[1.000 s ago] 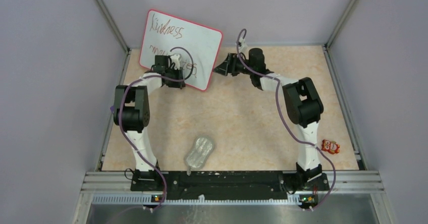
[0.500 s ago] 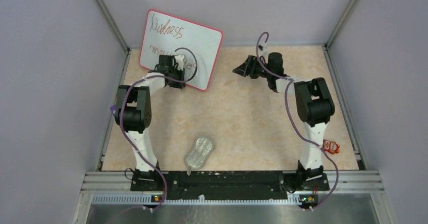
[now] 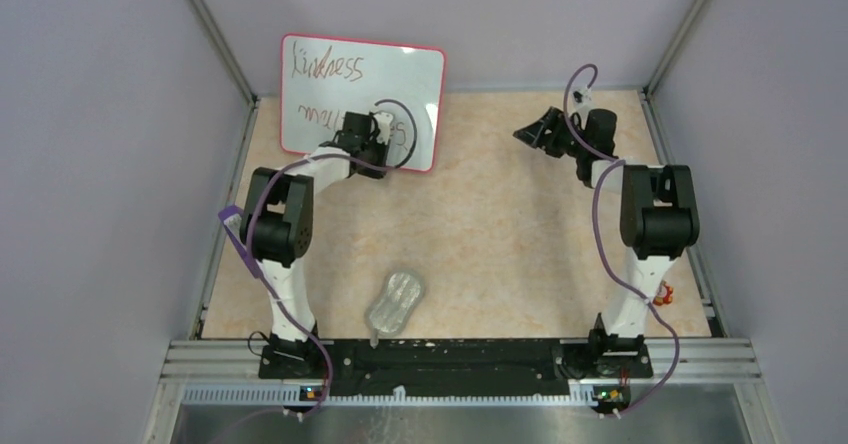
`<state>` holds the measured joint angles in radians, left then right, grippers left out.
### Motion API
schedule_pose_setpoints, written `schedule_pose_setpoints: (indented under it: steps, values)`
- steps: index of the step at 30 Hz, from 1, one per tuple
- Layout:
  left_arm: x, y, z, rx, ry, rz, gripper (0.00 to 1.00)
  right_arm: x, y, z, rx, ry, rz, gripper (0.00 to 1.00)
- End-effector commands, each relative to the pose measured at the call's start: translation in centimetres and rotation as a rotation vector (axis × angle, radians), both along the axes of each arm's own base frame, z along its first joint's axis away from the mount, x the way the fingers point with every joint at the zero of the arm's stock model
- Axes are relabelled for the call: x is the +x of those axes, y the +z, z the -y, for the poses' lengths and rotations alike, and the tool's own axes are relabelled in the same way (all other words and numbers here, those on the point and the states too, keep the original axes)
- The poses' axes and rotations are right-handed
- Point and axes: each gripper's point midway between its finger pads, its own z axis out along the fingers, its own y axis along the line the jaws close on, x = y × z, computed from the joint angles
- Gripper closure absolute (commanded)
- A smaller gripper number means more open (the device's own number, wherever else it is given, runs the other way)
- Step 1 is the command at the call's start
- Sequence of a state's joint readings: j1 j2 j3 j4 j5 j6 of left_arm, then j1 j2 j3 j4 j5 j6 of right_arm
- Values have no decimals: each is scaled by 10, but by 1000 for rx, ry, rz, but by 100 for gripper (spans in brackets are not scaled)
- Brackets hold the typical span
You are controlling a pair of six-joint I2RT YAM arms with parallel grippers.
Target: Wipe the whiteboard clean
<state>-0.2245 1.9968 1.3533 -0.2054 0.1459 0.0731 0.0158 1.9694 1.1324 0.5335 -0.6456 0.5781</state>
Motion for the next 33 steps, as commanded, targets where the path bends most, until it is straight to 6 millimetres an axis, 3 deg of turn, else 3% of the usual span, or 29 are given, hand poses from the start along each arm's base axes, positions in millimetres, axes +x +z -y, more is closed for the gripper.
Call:
schedule_pose_setpoints:
  steps: [1, 6, 9, 16, 26, 33]
  values:
    - [-37, -9, 53, -71, -112, -81, 100, 1, 33, 5, 4, -9, 97, 25]
    - [-56, -9, 82, -78, -160, -88, 100, 1, 32, 6, 5, -12, 90, 25]
    - [-69, -10, 99, -57, -197, -83, 100, 4, 30, 22, 8, -47, 83, 25]
    - [-111, -12, 140, -3, -306, -107, 100, 5, 23, 29, 32, -65, 57, 25]
    - [-177, -17, 175, 15, -458, -128, 100, 5, 19, 41, 37, -96, 38, 25]
    - [-226, -36, 181, 17, -519, -207, 100, 5, 17, 47, 36, -117, 31, 25]
